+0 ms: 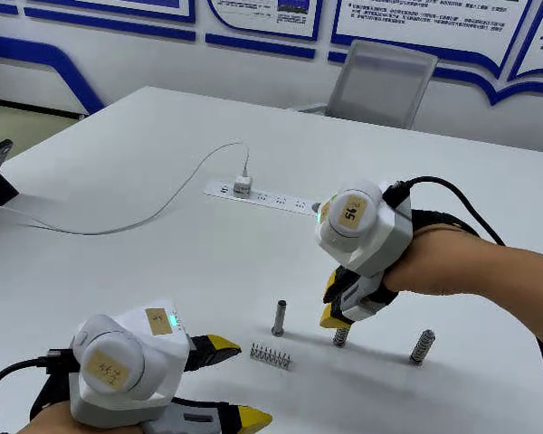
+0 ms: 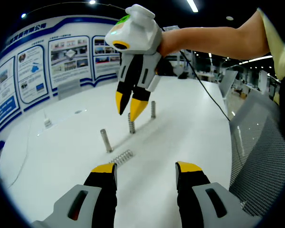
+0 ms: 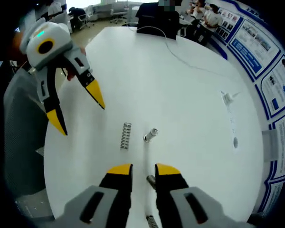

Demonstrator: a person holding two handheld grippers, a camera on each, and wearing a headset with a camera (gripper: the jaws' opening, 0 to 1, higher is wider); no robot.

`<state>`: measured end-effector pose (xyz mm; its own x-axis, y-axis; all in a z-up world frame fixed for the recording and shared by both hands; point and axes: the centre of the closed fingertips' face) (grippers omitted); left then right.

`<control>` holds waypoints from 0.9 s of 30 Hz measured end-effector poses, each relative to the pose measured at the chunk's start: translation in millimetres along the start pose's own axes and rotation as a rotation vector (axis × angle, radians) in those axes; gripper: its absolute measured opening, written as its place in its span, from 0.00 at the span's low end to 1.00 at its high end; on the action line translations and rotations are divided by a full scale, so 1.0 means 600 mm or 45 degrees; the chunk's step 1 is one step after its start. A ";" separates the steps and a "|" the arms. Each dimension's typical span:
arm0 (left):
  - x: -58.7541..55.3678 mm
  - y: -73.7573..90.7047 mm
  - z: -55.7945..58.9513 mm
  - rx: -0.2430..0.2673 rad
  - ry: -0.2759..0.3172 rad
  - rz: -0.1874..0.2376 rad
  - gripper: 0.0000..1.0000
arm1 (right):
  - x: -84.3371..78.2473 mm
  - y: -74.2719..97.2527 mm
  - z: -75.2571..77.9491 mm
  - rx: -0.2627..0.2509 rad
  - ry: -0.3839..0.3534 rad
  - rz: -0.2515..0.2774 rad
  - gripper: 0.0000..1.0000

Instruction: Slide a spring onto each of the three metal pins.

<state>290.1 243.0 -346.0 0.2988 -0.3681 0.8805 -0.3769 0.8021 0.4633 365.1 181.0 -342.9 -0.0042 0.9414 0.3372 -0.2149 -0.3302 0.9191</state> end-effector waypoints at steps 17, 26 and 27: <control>-0.003 0.003 -0.002 0.010 0.007 -0.006 0.49 | 0.027 -0.070 -0.049 0.092 -0.063 0.066 0.17; -0.007 0.006 -0.004 0.018 0.011 -0.009 0.49 | 0.022 -0.098 -0.049 0.087 -0.122 0.058 0.17; -0.007 0.007 -0.005 0.019 0.013 -0.008 0.49 | 0.022 -0.100 -0.048 0.084 -0.127 0.059 0.16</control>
<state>290.0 249.2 -348.2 0.3102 -0.3685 0.8764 -0.3881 0.7925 0.4705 349.7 215.4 -399.7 0.0850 0.9146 0.3954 -0.1523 -0.3802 0.9123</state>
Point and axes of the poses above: the centre of the closed fingertips' face, and the gripper's own axes: y roughly backward along the fingers, z roughly to its right, x roughly out of its top, and after that the axes turned 8 degrees about y, right-handed
